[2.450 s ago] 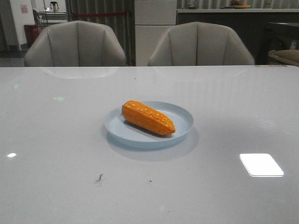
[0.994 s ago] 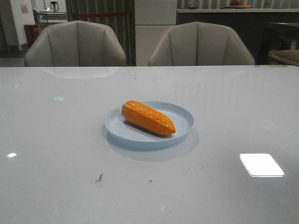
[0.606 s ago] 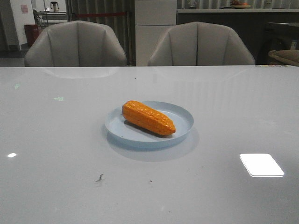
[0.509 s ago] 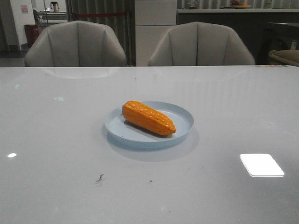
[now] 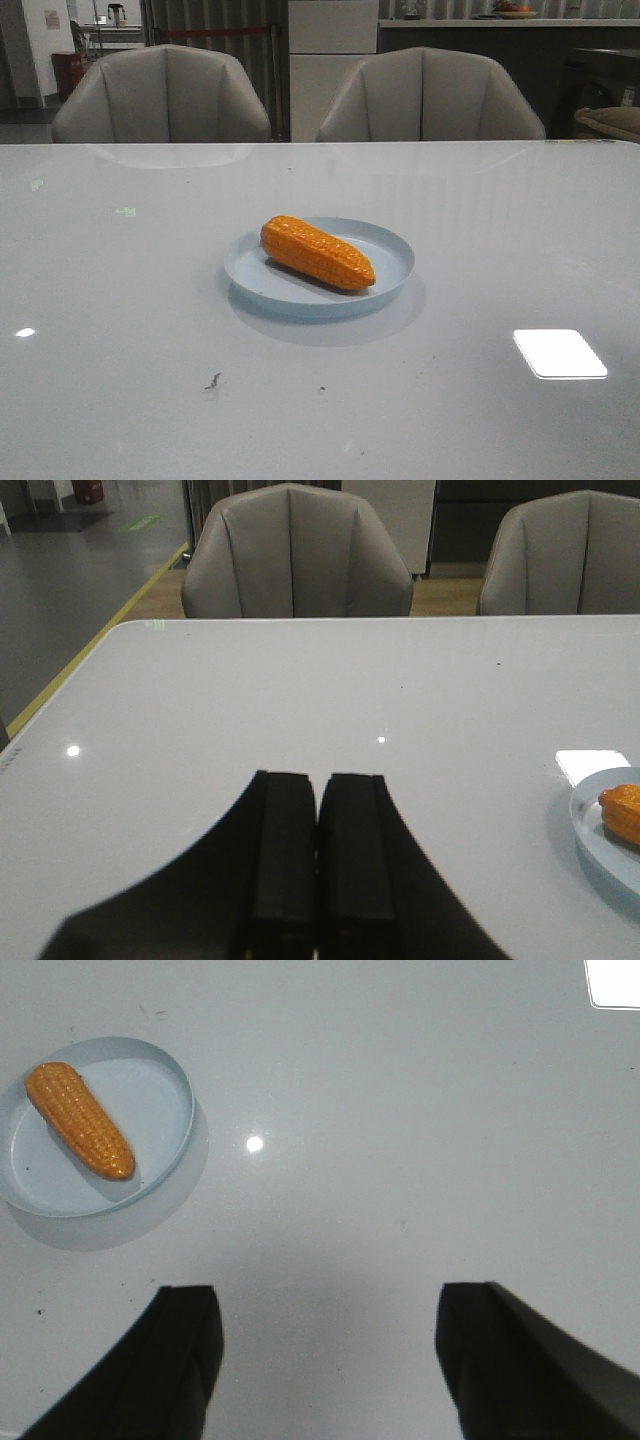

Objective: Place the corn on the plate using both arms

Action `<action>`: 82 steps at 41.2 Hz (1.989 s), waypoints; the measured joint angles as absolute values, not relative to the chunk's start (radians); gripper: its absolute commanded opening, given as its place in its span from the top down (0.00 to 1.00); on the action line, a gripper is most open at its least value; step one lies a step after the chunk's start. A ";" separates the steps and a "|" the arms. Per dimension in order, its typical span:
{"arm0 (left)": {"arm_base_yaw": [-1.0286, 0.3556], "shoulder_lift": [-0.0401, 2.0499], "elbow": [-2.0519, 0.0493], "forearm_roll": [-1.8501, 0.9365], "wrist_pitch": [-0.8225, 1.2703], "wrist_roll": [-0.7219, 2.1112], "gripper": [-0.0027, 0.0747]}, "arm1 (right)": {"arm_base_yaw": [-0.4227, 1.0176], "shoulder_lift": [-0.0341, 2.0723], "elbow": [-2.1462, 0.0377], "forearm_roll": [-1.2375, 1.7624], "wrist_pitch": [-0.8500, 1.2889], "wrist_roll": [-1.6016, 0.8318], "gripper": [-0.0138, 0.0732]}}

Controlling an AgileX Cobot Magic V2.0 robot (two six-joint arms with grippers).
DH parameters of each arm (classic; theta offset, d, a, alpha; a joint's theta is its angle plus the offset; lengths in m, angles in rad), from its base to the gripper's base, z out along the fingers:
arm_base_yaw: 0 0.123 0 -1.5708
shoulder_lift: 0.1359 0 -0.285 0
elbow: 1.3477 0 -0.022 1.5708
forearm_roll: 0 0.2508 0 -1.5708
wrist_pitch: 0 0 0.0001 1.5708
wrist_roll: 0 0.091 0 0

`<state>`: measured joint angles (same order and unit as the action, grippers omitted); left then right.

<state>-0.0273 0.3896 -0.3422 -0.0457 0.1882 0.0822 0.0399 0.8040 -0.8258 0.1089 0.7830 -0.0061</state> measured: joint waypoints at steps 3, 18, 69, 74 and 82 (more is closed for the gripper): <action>-0.027 0.290 -0.281 -0.043 0.190 0.082 0.84 | 0.040 0.804 -0.826 0.109 0.783 -0.006 0.20; -0.027 -0.007 -0.071 -0.041 0.182 0.080 0.84 | 0.040 0.804 -0.826 0.109 0.781 -0.006 0.20; -0.027 -0.007 0.010 -0.039 0.319 0.078 0.84 | 0.040 0.669 -0.722 0.082 0.660 -0.006 0.80; -0.027 -0.007 0.010 -0.039 0.319 0.078 0.84 | 0.040 0.545 -0.613 0.082 0.492 -0.006 0.78; -0.027 -0.007 0.010 -0.039 0.319 0.078 0.84 | 0.040 0.281 -0.336 0.077 0.139 -0.006 0.78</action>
<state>-0.0273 -0.0069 0.0098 -0.0385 0.3185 0.0783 0.0399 0.2813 -0.3363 0.0773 0.1387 -0.0061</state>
